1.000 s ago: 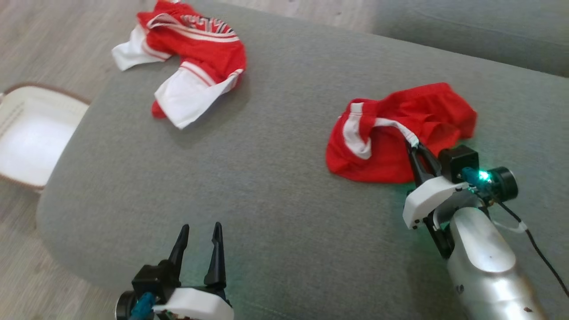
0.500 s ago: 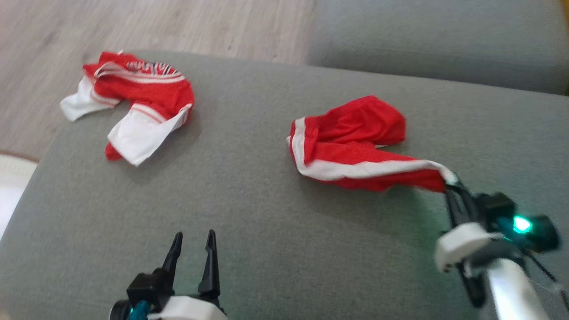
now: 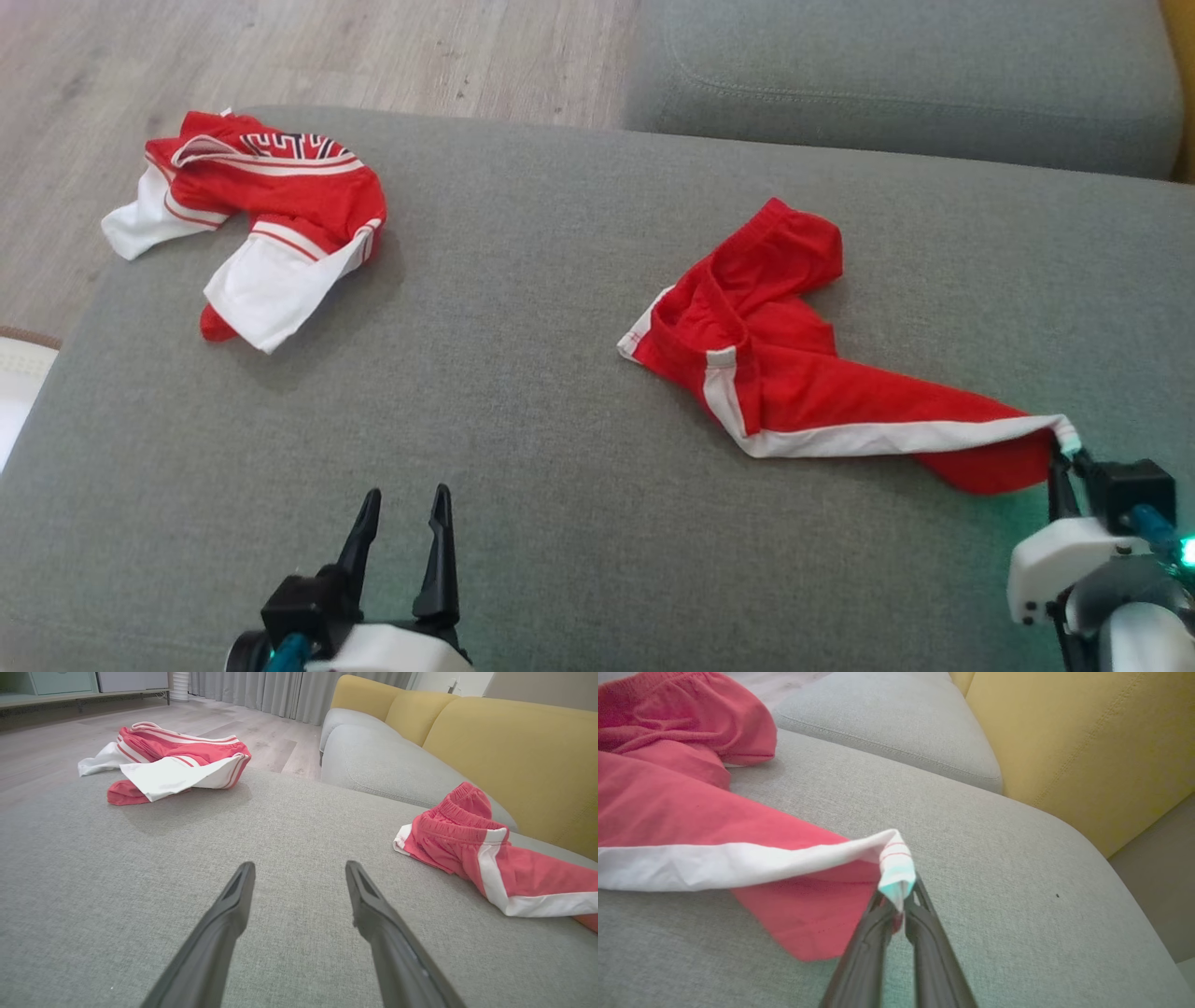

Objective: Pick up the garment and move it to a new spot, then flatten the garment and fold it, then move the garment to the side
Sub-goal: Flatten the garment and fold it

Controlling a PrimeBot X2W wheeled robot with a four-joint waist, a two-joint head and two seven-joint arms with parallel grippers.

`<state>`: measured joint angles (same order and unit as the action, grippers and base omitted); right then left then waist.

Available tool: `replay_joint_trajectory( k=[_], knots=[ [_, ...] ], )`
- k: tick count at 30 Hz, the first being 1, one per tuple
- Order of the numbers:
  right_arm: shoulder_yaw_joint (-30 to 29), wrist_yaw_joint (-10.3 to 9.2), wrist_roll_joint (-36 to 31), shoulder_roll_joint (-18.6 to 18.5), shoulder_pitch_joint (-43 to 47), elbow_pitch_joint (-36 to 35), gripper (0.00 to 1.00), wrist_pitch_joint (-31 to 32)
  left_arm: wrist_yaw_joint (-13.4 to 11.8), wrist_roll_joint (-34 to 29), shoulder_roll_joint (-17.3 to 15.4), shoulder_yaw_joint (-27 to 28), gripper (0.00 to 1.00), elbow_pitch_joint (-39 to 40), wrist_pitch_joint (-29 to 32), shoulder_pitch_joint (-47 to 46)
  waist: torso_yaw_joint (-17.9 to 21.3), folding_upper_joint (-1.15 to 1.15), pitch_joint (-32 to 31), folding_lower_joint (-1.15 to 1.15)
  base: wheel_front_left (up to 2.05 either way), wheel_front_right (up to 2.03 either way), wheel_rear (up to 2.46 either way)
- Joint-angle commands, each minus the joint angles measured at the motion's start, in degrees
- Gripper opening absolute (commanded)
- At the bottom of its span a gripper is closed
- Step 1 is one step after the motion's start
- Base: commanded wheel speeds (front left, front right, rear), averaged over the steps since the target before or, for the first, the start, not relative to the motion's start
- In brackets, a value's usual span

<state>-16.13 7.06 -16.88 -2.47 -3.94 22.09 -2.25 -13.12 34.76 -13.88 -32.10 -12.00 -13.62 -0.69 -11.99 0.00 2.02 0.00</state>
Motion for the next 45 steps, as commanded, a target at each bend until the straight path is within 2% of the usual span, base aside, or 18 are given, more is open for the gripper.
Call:
replay_joint_trajectory(
  k=[1,10,23,31,45],
  knots=[
    [0.5,0.43,-0.8,-0.5,-3.0,-1.1,1.0,-1.4,-0.3,-0.1,-0.8,1.7,1.0,1.8,-0.2,-2.4,0.0,0.0,0.2,0.0,0.0,0.0,0.0],
    [1.4,0.43,3.9,-0.4,-2.3,2.0,1.0,-6.9,-0.1,-0.4,-1.1,1.1,1.0,1.8,-0.4,-2.0,0.8,0.0,-2.3,0.0,0.0,0.0,0.0],
    [12.4,0.43,16.5,-0.4,6.0,-6.1,1.0,-8.7,0.2,-0.4,-1.2,-0.2,1.0,1.9,-0.4,-0.8,2.8,0.0,-6.6,0.0,0.0,0.0,0.0],
    [14.5,0.43,19.4,-0.4,9.3,-7.9,1.0,-9.2,0.3,0.3,-1.5,-0.3,1.0,0.6,-0.1,-0.2,3.0,0.0,-7.1,0.0,0.0,0.0,0.0],
    [15.2,0.43,20.0,-0.4,9.2,-8.6,1.0,-9.3,0.0,0.8,-1.8,-0.4,1.0,-0.3,0.4,-0.4,2.8,0.0,-6.5,0.0,0.0,0.0,0.0]
  ],
)
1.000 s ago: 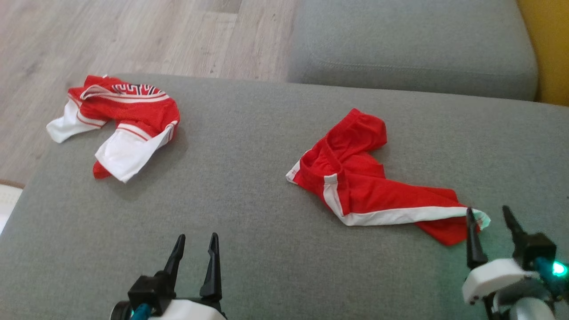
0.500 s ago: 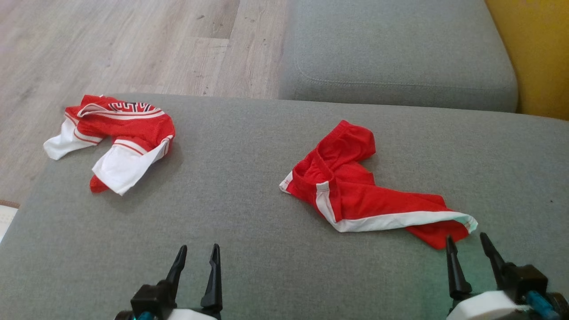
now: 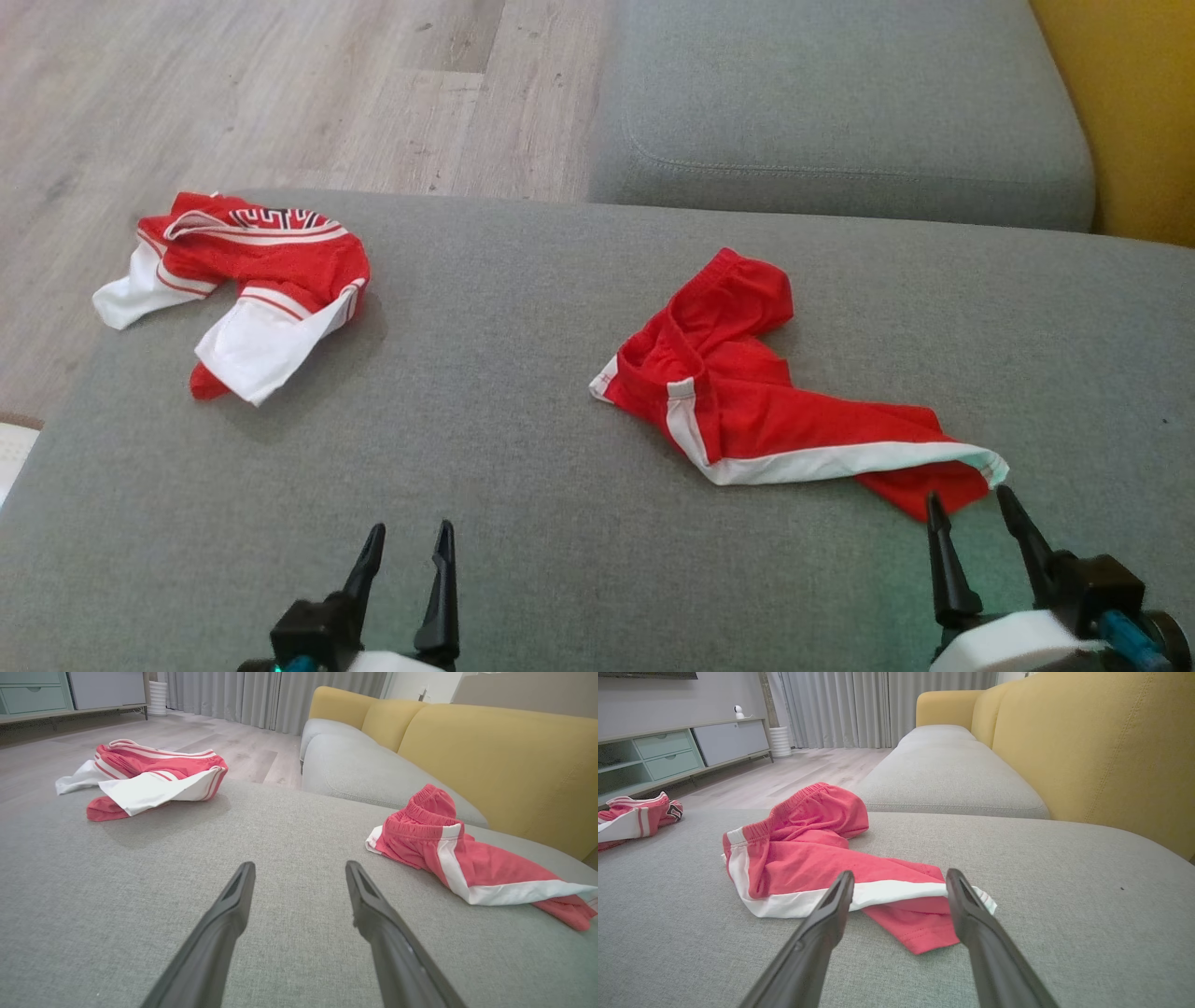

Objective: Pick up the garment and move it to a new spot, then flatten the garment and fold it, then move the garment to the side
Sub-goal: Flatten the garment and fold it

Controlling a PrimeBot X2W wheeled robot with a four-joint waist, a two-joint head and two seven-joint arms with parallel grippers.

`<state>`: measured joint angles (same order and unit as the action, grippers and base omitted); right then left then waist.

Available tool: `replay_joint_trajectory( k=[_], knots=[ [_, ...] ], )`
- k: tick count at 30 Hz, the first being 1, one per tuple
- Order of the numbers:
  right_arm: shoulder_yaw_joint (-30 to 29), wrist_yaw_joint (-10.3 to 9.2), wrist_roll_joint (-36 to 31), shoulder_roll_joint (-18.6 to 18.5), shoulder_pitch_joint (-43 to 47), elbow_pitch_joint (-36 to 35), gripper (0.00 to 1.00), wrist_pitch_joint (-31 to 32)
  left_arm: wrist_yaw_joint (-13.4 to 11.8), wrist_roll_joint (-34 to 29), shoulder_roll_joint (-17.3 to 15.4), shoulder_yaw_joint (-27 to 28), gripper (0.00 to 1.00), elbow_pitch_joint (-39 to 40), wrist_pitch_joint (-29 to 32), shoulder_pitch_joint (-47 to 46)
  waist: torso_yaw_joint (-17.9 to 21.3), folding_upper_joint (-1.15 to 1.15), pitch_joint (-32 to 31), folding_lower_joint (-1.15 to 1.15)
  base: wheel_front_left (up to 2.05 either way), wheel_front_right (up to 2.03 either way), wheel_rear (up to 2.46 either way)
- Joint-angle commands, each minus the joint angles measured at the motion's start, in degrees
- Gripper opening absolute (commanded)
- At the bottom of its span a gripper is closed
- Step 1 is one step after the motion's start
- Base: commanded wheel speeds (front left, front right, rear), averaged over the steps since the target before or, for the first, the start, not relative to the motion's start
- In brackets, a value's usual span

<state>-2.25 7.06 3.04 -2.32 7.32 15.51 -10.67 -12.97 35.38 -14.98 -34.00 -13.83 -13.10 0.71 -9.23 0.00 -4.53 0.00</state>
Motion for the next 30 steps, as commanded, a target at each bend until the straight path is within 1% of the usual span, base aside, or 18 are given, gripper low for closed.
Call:
replay_joint_trajectory(
  k=[1,5,7,10,14,18,21,26,30],
  knots=[
    [1.3,0.43,0.1,-0.6,-2.1,-2.0,1.0,-0.9,-0.2,0.1,-0.8,1.4,1.0,1.5,0.0,-1.8,0.0,0.0,0.1,0.0,0.0,0.0,0.0],
    [1.1,0.43,-0.3,-0.6,-2.5,-2.2,1.0,-0.9,0.1,-1.2,-1.1,-0.4,1.0,1.5,2.1,-3.8,0.1,0.0,1.0,0.0,0.0,0.0,0.0],
    [1.1,0.43,-0.8,-0.6,-3.3,-2.6,1.0,-0.5,1.6,-3.1,-1.2,-3.2,1.0,1.5,5.9,-7.9,0.6,0.0,2.0,0.0,0.0,0.0,0.0],
    [1.0,0.43,-1.8,-0.6,-4.3,-3.2,1.0,0.1,3.9,-5.2,-0.4,-6.8,1.0,1.3,11.0,-13.7,1.4,0.0,3.3,0.0,0.0,0.0,0.0],
    [1.8,0.43,-2.7,-0.6,-5.9,-4.8,1.0,1.4,7.1,-6.9,2.2,-10.3,1.0,0.3,16.9,-22.2,3.4,0.0,6.5,0.0,0.0,0.0,0.0],
    [3.1,0.43,-3.0,-0.6,-7.9,-5.9,1.0,2.5,9.9,-8.3,4.1,-12.1,1.0,-3.7,20.9,-30.2,6.1,0.0,9.8,0.0,0.0,0.0,0.0],
    [3.8,0.43,-2.9,-0.6,-8.8,-6.3,1.0,3.0,11.1,-8.3,5.4,-12.4,1.0,-7.4,22.5,-34.1,7.8,0.0,11.8,0.0,0.0,0.0,0.0],
    [4.1,0.43,-3.2,-0.6,-9.9,-6.3,1.0,3.1,12.2,-9.5,5.7,-13.1,1.0,-13.6,23.7,-38.9,10.0,0.0,14.4,0.0,0.0,0.0,0.0],
    [3.4,0.43,-3.6,-0.6,-10.5,-6.1,1.0,2.8,13.1,-10.0,6.4,-13.5,1.0,-16.5,23.2,-41.5,10.8,0.0,15.8,0.0,0.0,0.0,0.0]
  ],
)
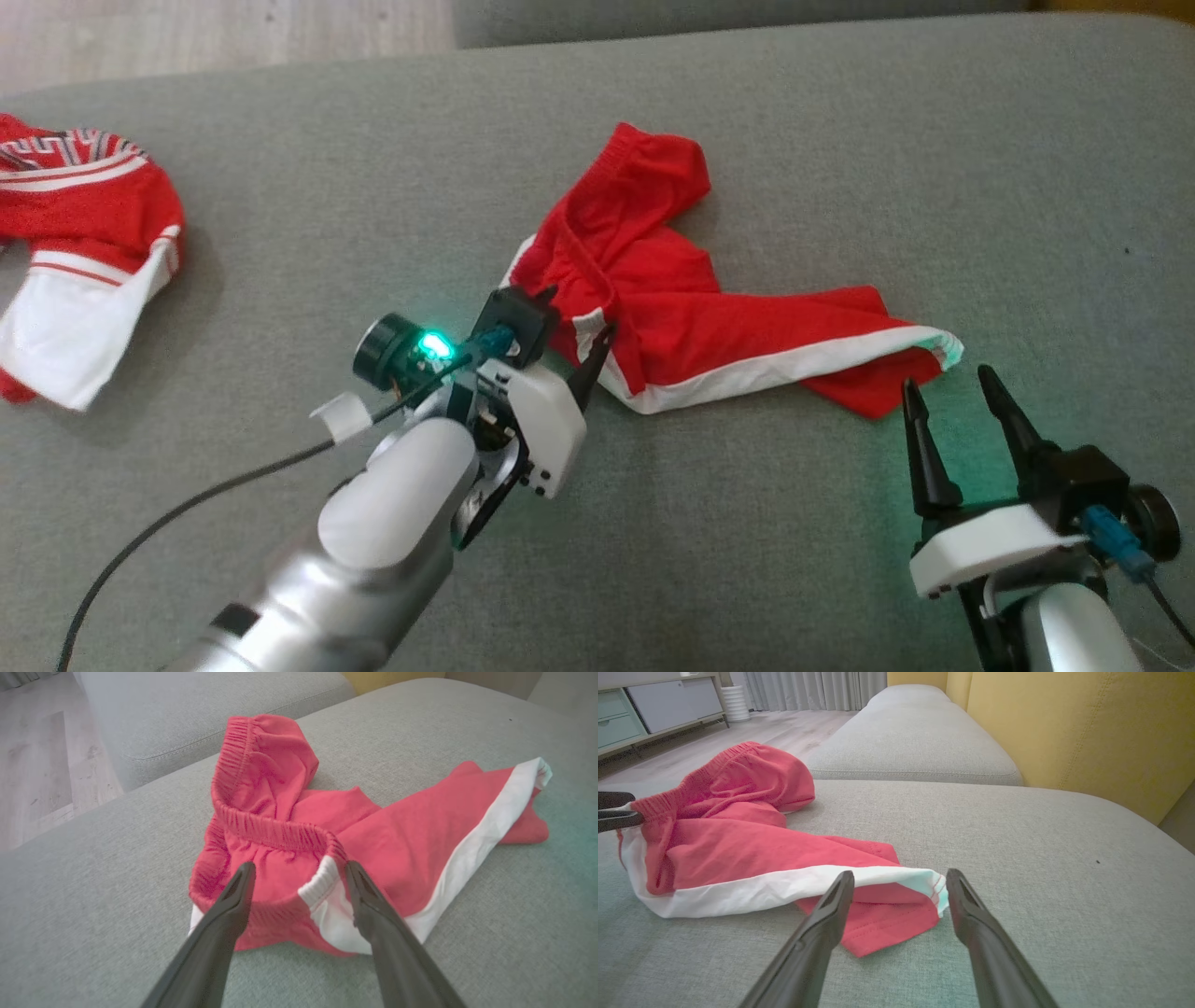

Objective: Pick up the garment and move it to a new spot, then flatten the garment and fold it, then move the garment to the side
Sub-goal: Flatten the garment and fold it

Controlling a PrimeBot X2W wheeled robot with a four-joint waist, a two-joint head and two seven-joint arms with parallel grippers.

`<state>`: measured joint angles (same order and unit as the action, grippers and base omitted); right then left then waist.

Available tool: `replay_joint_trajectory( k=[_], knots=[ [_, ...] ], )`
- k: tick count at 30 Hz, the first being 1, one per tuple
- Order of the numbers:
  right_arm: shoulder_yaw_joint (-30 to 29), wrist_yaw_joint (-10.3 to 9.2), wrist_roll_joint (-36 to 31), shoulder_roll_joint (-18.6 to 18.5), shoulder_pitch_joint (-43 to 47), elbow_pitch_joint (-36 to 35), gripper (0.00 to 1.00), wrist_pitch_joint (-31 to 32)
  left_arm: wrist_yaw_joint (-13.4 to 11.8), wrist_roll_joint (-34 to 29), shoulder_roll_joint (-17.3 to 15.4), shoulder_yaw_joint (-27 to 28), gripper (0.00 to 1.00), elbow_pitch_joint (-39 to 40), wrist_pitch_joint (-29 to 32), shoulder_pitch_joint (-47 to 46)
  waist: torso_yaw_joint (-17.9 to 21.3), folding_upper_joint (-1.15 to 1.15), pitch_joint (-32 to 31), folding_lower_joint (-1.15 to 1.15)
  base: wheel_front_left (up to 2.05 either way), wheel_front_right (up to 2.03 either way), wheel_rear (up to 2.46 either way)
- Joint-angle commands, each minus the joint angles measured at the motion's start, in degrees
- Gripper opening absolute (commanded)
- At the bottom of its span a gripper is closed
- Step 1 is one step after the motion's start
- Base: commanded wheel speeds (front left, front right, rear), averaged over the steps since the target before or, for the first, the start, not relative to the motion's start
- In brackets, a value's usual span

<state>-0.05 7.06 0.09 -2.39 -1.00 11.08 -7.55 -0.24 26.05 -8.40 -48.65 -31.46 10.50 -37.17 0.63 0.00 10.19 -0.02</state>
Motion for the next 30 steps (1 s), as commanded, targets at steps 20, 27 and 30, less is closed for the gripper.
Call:
replay_joint_trajectory(
  k=[20,27,30],
  knots=[
    [-4.9,0.43,-1.2,-0.5,-4.3,-0.4,1.0,3.6,-1.5,0.8,-1.3,1.0,0.0,4.4,-3.2,0.6,-0.5,0.0,2.2,0.02,0.0,0.0,0.0],
    [-7.3,0.43,-1.0,-0.5,-7.4,0.8,1.0,9.4,-5.1,1.9,-2.2,3.0,0.0,9.2,-7.3,5.3,-2.1,0.0,2.6,0.02,0.0,0.0,0.0],
    [-7.3,0.43,-1.7,-0.5,-8.7,1.9,1.0,11.2,-6.1,2.4,-2.2,3.5,0.0,10.4,-8.3,6.6,-2.6,0.0,2.7,0.02,0.0,0.0,0.0]
  ],
)
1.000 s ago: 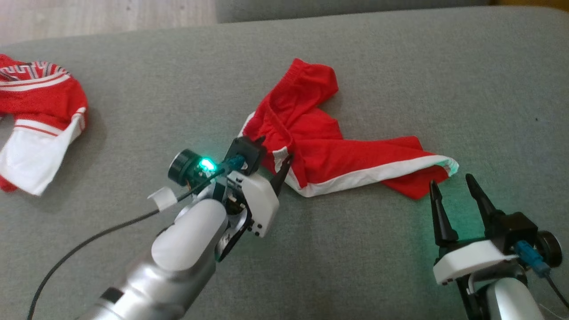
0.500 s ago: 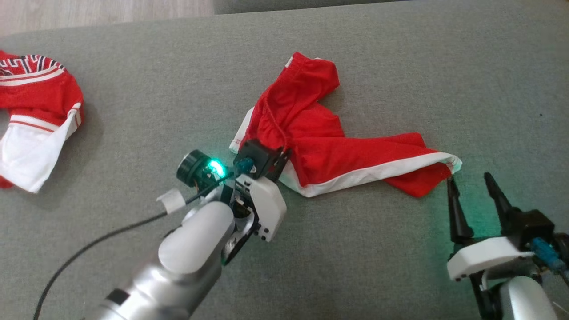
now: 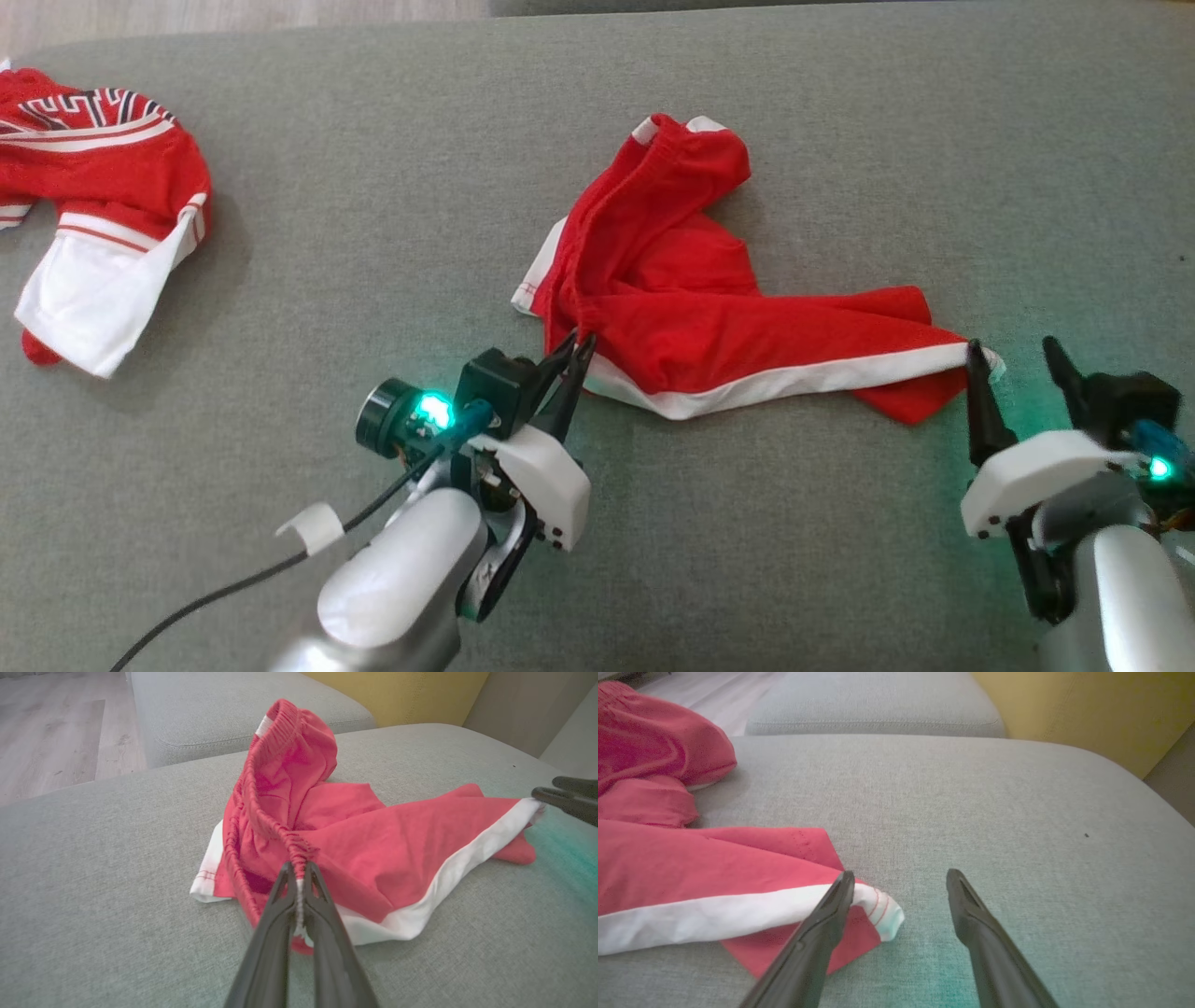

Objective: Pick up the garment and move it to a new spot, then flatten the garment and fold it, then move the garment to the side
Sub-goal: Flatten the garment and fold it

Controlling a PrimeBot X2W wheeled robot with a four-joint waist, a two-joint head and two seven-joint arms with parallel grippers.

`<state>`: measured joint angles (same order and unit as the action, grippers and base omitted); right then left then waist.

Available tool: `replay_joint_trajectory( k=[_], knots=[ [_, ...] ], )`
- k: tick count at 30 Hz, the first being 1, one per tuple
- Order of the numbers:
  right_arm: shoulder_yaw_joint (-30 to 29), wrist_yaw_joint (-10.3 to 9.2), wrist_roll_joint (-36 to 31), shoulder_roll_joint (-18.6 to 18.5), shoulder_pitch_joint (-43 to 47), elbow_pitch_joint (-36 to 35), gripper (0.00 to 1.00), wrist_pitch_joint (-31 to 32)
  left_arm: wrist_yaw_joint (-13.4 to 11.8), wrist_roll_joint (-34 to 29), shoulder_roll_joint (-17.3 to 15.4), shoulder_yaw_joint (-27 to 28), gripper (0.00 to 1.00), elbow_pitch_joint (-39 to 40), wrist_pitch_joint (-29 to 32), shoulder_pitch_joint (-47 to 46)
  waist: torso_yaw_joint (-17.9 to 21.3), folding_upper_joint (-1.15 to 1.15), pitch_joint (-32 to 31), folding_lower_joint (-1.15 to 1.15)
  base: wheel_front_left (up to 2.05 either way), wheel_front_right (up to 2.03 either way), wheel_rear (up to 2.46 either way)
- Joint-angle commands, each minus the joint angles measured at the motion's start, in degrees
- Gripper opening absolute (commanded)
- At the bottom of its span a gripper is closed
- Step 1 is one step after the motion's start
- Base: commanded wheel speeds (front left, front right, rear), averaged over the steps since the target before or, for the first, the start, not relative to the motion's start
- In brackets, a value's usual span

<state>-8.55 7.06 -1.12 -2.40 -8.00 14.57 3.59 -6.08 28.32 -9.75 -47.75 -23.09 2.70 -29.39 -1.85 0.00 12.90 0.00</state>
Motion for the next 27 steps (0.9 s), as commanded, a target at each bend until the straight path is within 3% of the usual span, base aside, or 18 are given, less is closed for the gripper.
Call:
replay_joint_trajectory(
  k=[1,8,11,14,15,18,27],
  knots=[
    [1.3,0.43,-0.8,-0.5,-2.1,-0.9,1.0,0.9,-0.4,0.1,-0.9,2.6,0.0,2.3,-0.6,-0.9,-0.2,0.0,0.0,0.0,0.0,0.0,0.0],
    [2.2,0.43,-1.5,-0.5,-3.3,2.7,1.0,4.9,-1.0,0.3,-1.0,2.4,0.0,3.4,-0.8,-0.5,-1.0,0.0,0.2,0.0,0.0,0.0,0.0],
    [2.9,0.43,-1.2,-0.5,-3.4,3.2,0.53,5.1,-1.2,0.5,-1.2,2.4,0.0,3.6,-0.9,-0.5,-1.0,0.0,0.1,0.0,0.0,0.0,0.0],
    [3.4,0.43,-1.0,-0.5,-3.4,3.6,0.3,5.0,-1.3,0.7,-1.3,2.4,0.0,3.7,-1.0,-0.3,-0.9,0.0,-0.1,0.0,0.0,0.0,0.0],
    [3.4,0.43,-1.0,-0.5,-3.4,3.6,0.3,5.0,-1.3,0.7,-1.3,2.4,0.0,3.7,-1.0,-0.3,-0.9,0.0,-0.1,0.0,0.0,0.0,0.0],
    [3.9,0.43,-0.7,-0.5,-3.6,4.0,0.0,4.9,-1.5,0.9,-1.5,2.5,0.0,3.9,-1.0,0.0,-0.8,0.0,-0.5,0.0,0.0,0.0,0.0],
    [5.1,0.43,0.0,-0.5,-4.2,0.3,0.0,1.0,-2.5,2.8,-2.3,5.0,0.0,6.1,-4.4,1.5,0.0,0.0,-3.8,0.0,0.0,0.0,0.0]
  ],
)
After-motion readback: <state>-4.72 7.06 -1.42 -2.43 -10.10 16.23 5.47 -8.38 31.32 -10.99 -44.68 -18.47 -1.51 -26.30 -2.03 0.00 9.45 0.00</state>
